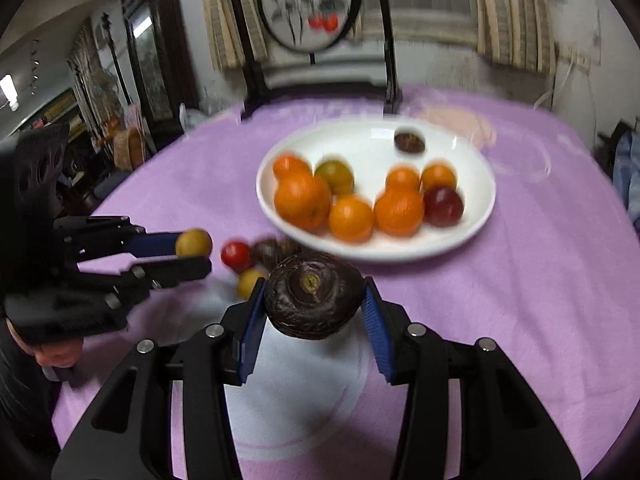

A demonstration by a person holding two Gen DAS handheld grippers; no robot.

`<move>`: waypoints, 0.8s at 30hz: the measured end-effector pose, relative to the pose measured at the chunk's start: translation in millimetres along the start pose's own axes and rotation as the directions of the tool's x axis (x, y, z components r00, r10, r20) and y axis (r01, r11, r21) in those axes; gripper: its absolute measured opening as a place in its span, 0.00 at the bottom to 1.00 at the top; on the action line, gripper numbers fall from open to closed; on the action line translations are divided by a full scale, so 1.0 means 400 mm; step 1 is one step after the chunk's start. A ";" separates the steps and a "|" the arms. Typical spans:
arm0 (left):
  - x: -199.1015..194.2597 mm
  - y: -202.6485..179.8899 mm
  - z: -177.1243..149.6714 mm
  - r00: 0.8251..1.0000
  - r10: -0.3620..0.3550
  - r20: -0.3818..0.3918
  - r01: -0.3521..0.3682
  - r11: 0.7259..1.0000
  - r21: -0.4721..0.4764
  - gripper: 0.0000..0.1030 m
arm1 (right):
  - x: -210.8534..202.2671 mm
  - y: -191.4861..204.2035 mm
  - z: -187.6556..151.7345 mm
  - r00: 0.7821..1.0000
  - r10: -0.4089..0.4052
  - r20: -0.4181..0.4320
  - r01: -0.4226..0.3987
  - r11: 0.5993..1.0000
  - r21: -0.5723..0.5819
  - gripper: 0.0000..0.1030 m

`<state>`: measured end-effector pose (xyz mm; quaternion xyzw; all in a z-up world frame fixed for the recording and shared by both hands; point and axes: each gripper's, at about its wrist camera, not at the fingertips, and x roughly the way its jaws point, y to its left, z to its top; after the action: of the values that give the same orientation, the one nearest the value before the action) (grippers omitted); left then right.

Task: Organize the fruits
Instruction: 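Lower the yellow plum and dried fruit into the dish, opening both tools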

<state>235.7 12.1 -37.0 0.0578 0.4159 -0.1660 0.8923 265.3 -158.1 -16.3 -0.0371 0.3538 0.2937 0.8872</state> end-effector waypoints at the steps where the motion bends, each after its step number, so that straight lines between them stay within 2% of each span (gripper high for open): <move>1: -0.029 0.004 0.008 0.999 -0.021 0.042 0.022 1.000 -0.010 0.27 | -0.005 -0.001 0.008 1.000 -0.006 0.028 0.006 1.000 -0.004 0.46; 4: -0.079 0.023 0.040 0.990 -0.058 0.130 0.065 0.996 -0.056 0.27 | -0.007 -0.018 0.037 0.993 -0.037 0.112 0.036 0.999 0.012 0.46; 7: -0.083 0.040 0.102 0.983 -0.015 0.183 0.035 0.994 -0.108 0.27 | 0.031 -0.066 0.079 0.991 -0.083 0.109 0.076 0.995 0.071 0.46; 13: 0.017 0.077 0.266 0.985 0.039 0.170 -0.010 0.986 -0.164 0.27 | 0.122 -0.154 0.164 0.986 -0.109 0.129 0.088 0.983 0.159 0.47; 16: 0.072 0.092 0.310 0.987 0.066 0.147 -0.038 0.982 -0.185 0.28 | 0.118 -0.164 0.169 0.983 -0.137 0.125 0.117 0.980 0.161 0.56; 18: 0.095 0.097 0.315 0.987 0.104 0.121 -0.077 0.975 -0.209 0.50 | 0.090 -0.158 0.160 0.983 -0.115 0.144 0.093 0.984 0.154 0.56; 19: 0.087 0.097 0.310 0.984 0.115 0.133 -0.085 0.972 -0.217 0.73 | 0.071 -0.150 0.156 0.984 -0.097 0.149 0.075 0.986 0.149 0.56; 20: 0.072 0.100 0.302 0.980 0.127 0.154 -0.091 0.971 -0.221 0.80 | 0.058 -0.140 0.152 0.986 -0.077 0.150 0.055 0.988 0.141 0.56; 22: 0.034 0.102 0.292 0.971 0.160 0.177 -0.120 0.969 -0.217 0.83 | 0.040 -0.112 0.141 0.991 -0.020 0.135 0.004 0.993 0.116 0.56; 24: -0.004 0.118 0.277 0.964 0.189 0.186 -0.139 0.958 -0.252 0.90 | 0.037 -0.066 0.118 0.996 0.049 0.075 -0.053 0.997 0.058 0.56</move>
<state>331.0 29.9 34.1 -0.0324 0.3308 -0.0455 0.9420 316.9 -159.5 5.5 0.0096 0.3304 0.3067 0.8926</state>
